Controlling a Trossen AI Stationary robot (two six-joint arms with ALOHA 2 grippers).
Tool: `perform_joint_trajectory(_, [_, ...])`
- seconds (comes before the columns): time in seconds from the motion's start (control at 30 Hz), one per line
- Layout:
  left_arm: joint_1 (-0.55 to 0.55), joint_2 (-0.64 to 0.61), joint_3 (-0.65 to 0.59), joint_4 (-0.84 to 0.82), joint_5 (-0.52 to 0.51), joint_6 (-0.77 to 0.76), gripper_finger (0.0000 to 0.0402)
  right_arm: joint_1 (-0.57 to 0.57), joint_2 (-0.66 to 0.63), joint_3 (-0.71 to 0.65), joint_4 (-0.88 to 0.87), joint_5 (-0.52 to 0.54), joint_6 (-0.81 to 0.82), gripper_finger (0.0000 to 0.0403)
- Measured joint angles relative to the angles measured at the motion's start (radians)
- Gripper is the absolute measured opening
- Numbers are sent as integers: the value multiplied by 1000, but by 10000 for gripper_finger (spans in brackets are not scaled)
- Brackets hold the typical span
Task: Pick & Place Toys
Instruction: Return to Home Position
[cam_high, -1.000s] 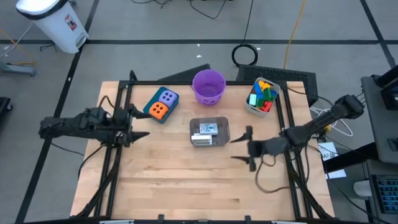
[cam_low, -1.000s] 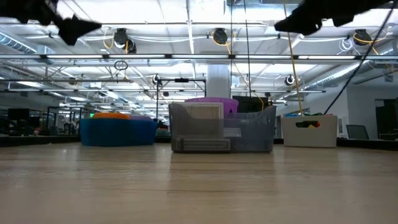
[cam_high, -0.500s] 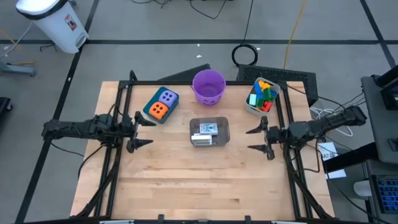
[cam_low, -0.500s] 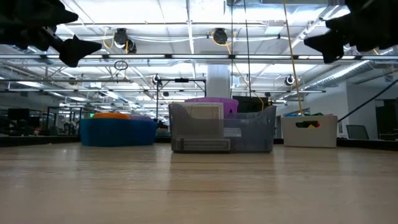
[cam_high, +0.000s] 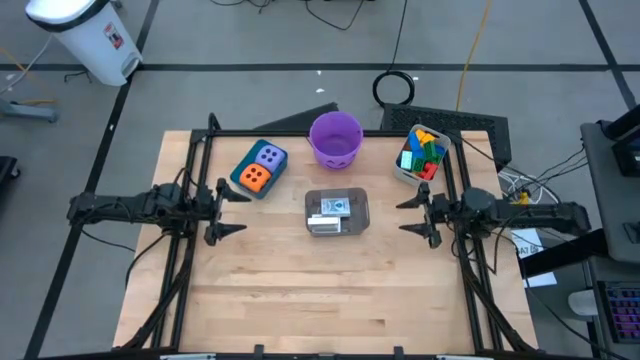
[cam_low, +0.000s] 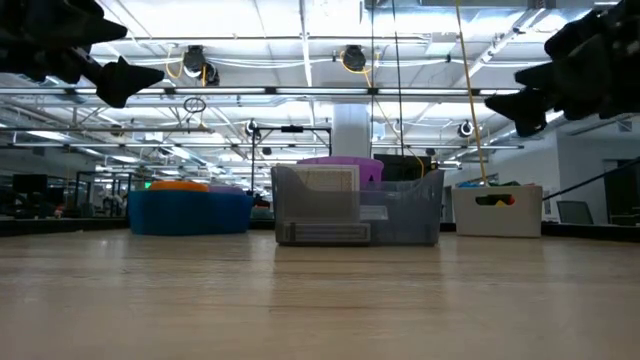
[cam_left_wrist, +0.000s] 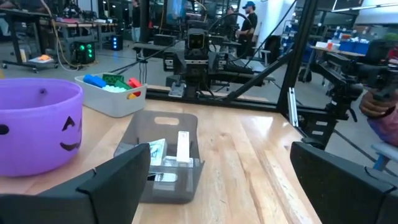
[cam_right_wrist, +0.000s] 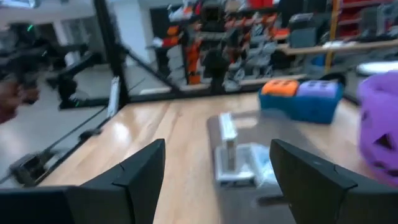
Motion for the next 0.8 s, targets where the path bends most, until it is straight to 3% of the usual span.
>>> perform_joint_trajectory(0.23, [1, 0, 0, -25, -15, -3, 392, -77, -44, -67, 43, 1, 16, 263])
perform_joint_trajectory(0.63, [1, -1, -72, -1, -73, -18, 392, -81, -47, -74, -69, 116, -18, 263])
perform_joint_trajectory(0.8, [1, -1, -72, 1, -81, -5, 392, -81, -47, -75, -48, 111, -38, 263])
